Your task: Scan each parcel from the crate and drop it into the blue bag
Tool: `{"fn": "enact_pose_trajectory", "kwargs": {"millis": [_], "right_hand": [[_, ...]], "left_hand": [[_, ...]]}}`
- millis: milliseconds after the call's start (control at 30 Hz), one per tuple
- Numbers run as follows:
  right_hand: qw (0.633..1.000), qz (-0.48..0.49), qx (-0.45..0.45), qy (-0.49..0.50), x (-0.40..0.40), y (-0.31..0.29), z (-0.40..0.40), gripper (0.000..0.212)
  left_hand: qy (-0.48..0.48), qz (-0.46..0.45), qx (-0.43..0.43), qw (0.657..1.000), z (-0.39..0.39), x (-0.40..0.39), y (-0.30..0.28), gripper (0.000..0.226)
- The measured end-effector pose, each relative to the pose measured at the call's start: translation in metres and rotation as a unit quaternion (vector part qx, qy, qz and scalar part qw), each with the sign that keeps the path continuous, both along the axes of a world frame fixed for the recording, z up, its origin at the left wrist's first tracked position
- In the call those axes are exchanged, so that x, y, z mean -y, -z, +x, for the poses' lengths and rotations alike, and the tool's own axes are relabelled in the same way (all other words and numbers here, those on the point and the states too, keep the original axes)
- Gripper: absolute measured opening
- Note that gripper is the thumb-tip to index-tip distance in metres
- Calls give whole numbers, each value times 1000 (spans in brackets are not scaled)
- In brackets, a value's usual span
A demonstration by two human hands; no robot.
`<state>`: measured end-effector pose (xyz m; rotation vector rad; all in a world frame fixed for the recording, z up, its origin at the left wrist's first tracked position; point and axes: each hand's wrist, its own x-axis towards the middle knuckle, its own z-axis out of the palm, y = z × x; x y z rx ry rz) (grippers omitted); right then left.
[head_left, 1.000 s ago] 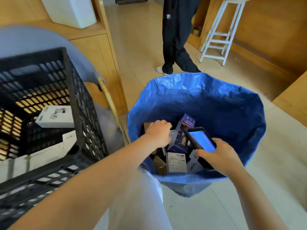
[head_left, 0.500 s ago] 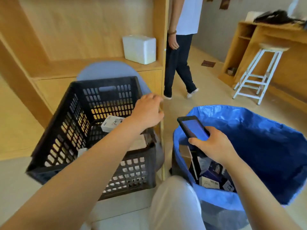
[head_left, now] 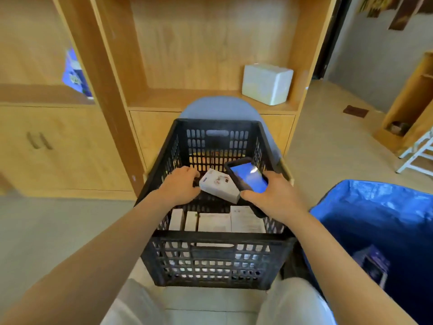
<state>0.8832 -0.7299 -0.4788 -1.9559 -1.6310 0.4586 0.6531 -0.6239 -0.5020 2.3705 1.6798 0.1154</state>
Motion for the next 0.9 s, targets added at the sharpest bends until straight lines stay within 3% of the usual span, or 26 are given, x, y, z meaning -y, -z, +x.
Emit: {"fn": "enact_pose_trajectory", "kwargs": {"millis": [167,367,533,667,800,900], "right_hand": [[998,-50,16,-20,-15,31,-20,53],[993,-87,64,-37,-13,46,-18,59],[995,-81,50,-36,-12,52,-17,57],[995,-80,33,-46,-9,57,-16,58],[995,-81,34,-49,-8,59,-17,59],[996,-75,26,-45,-7,59,-17,59]], "left_hand": [[-2,-129,-59,990,-20,-25,29,50],[72,-225,-208,949,-11,-33,56,27],[61,-240,-304,920,-9,-29,68,45],[74,-222,-287,929,-9,-25,76,47],[47,-218,-232,947,-8,-24,76,65],[40,-230,-215,948,-5,-24,69,63]]}}
